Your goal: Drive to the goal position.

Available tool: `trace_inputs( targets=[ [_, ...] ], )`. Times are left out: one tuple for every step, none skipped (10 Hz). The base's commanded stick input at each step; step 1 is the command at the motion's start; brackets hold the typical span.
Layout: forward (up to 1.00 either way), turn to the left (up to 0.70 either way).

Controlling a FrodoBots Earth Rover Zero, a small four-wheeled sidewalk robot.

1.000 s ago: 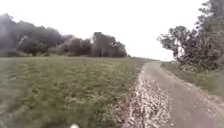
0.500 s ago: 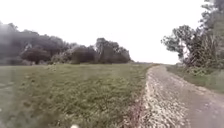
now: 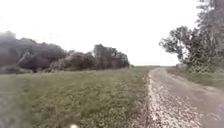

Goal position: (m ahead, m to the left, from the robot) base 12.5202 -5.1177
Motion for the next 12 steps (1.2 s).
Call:
trace_inputs(
  targets=[
    [0.70, -0.34],
    [0.70, -0.34],
    [0.70, -0.34],
    [0.70, -0.34],
    [0.70, -0.34],
    [0.70, -0.34],
    [0.70, -0.34],
    [0.70, -0.34],
    [0.70, -0.34],
    [0.70, -0.34],
    [0.70, -0.31],
    [0.70, -0.25]
  ],
)
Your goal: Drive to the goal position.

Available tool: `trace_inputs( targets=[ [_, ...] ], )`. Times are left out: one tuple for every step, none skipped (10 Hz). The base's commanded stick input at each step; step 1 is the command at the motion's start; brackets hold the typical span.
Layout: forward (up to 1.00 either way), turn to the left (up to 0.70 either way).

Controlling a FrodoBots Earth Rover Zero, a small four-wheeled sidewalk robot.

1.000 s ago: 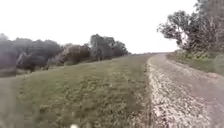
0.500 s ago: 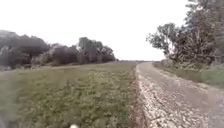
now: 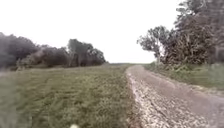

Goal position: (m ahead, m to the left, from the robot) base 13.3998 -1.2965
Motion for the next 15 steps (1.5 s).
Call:
trace_inputs(
  targets=[
    [0.70, -0.19],
    [0.70, -0.16],
    [0.70, -0.16],
    [0.70, 0.00],
    [0.70, 0.00],
    [0.70, 0.00],
    [0.70, 0.00],
    [0.70, 0.00],
    [0.70, 0.00],
    [0.70, 0.00],
    [0.70, 0.00],
    [0.70, 0.00],
    [0.70, 0.00],
    [0.70, 0.00],
    [0.70, 0.00]
  ],
)
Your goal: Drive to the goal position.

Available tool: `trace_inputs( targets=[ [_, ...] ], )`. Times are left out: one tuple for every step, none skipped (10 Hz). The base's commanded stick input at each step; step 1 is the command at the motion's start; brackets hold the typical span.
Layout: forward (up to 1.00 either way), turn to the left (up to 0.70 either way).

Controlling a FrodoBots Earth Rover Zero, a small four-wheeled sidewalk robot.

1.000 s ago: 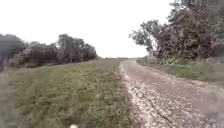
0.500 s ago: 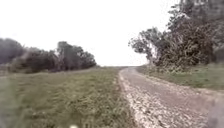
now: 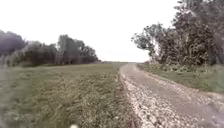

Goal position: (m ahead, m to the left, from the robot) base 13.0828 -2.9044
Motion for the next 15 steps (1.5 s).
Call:
trace_inputs(
  targets=[
    [0.70, 0.00],
    [0.70, 0.00],
    [0.70, 0.00],
    [0.70, 0.00],
    [0.70, 0.00],
    [0.70, 0.00],
    [0.70, 0.00],
    [0.70, 0.00],
    [0.70, 0.00],
    [0.70, 0.00],
    [0.70, 0.00],
    [0.70, 0.00],
    [0.70, 0.00],
    [0.70, 0.00],
    [0.70, 0.00]
  ],
)
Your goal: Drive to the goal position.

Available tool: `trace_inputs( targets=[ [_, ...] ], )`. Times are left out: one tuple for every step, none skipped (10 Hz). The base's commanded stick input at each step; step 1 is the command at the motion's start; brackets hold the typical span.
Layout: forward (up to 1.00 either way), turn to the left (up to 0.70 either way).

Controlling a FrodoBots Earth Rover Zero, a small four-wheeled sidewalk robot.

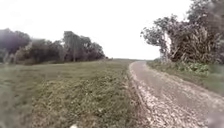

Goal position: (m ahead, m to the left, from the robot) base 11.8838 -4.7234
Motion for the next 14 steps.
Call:
trace_inputs(
  targets=[
    [0.70, 0.00],
    [0.69, 0.00],
    [0.69, 0.00],
    [0.68, 0.00],
    [0.67, 0.00],
    [0.67, 0.00],
    [0.67, 0.00],
    [0.66, 0.00],
    [0.66, 0.00],
    [0.66, 0.00],
    [0.65, 0.00],
    [0.65, 0.00],
    [0.66, 0.00],
    [0.65, 0.00]
  ],
)
